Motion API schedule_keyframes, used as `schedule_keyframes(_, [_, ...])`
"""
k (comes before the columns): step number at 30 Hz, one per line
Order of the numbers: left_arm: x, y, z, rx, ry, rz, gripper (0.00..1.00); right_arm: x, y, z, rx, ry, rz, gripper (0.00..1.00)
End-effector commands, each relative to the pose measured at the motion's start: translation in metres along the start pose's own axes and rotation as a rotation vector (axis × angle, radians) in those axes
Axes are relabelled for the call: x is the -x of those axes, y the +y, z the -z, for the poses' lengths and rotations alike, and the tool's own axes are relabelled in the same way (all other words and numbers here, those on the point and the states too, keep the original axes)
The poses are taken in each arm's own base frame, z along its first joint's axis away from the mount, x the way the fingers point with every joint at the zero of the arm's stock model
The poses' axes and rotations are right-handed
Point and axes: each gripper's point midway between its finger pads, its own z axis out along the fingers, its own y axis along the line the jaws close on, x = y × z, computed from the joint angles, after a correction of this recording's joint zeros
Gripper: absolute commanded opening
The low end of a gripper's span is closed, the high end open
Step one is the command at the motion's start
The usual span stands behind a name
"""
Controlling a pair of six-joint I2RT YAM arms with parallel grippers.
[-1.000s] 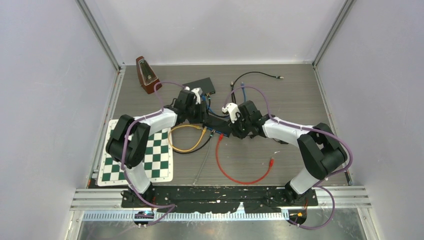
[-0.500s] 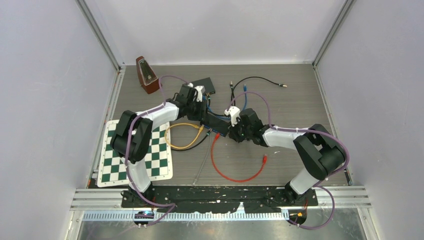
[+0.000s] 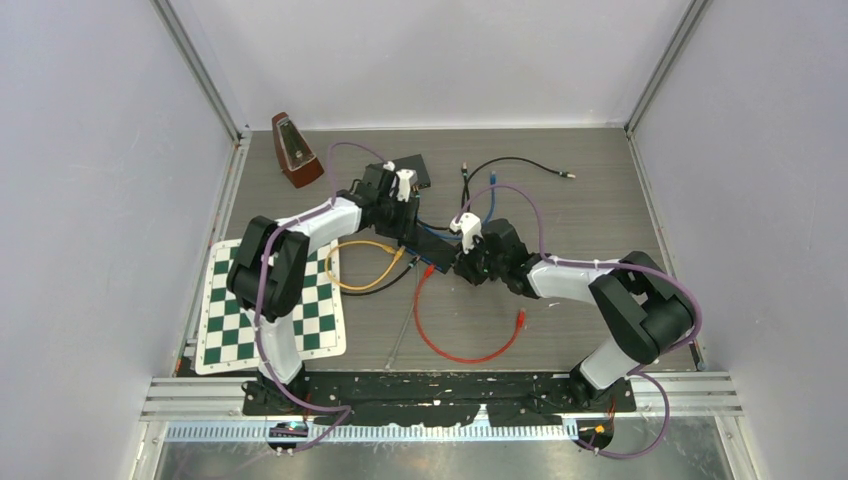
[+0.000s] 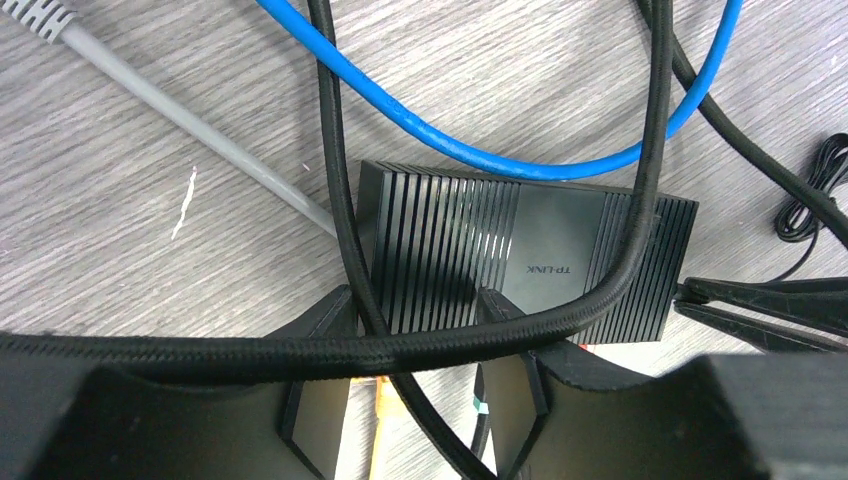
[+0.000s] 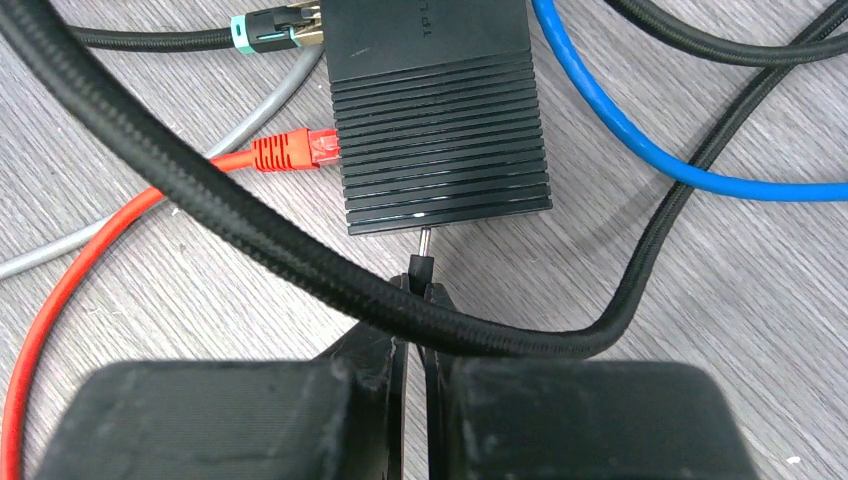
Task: Insert the plug into the switch port
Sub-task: Insert the connector into the switch port.
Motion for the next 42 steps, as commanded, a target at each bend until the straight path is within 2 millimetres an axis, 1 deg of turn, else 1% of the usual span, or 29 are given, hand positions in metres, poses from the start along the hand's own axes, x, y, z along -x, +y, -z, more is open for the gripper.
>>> schedule_keyframes(1, [0.011, -0.019, -0.003, -0.093, -0.016, -0.093, 0.49, 0.048, 0.011, -0.004, 0.051, -0.185, 0.038, 0.05])
schedule_keyframes(7, [0.009, -0.025, -0.005, -0.135, -0.024, -0.094, 0.49, 0.046, 0.011, -0.008, 0.055, -0.187, 0.031, 0.05])
schedule_keyframes(11, [0.007, -0.029, -0.007, -0.169, -0.023, -0.102, 0.49, 0.05, 0.008, -0.008, 0.042, -0.201, 0.038, 0.05])
schedule_keyframes(13, [0.005, -0.028, -0.008, -0.169, -0.012, -0.107, 0.49, 0.054, 0.005, -0.006, 0.024, -0.208, 0.045, 0.05])
schedule_keyframes(15, [0.003, -0.028, -0.009, -0.169, -0.008, -0.112, 0.49, 0.062, 0.005, -0.002, 0.019, -0.228, 0.058, 0.05])
schedule_keyframes(16, [0.003, -0.028, -0.009, -0.173, -0.007, -0.113, 0.49, 0.068, 0.006, 0.001, 0.022, -0.244, 0.065, 0.05])
schedule_keyframes(19, [0.004, -0.03, -0.009, -0.184, -0.008, -0.111, 0.49, 0.074, 0.011, 0.005, 0.05, -0.259, 0.085, 0.05])
schedule_keyframes(22, [0.005, -0.032, -0.008, -0.19, -0.011, -0.108, 0.49, 0.07, 0.01, 0.005, 0.044, -0.237, 0.087, 0.05])
schedule_keyframes(25, [0.003, -0.031, -0.009, -0.189, -0.009, -0.107, 0.49, 0.067, 0.003, 0.003, 0.008, -0.218, 0.096, 0.05])
schedule_keyframes(26, [0.003, -0.031, -0.009, -0.188, -0.008, -0.109, 0.49, 0.061, 0.002, 0.001, 0.002, -0.192, 0.094, 0.05])
schedule_keyframes(28, [0.002, -0.03, -0.01, -0.189, -0.003, -0.11, 0.5, 0.058, -0.002, -0.001, -0.013, -0.17, 0.095, 0.05])
schedule_keyframes(34, [0.001, -0.03, -0.011, -0.191, -0.001, -0.117, 0.49, 0.058, -0.005, -0.002, -0.028, -0.177, 0.106, 0.05])
schedule_keyframes(38, [0.002, -0.029, -0.012, -0.182, 0.009, -0.118, 0.49, 0.057, -0.011, 0.003, -0.067, -0.163, 0.101, 0.05])
schedule_keyframes(42, [0.005, -0.03, -0.012, -0.187, 0.004, -0.113, 0.49, 0.053, -0.011, 0.007, -0.071, -0.15, 0.111, 0.05])
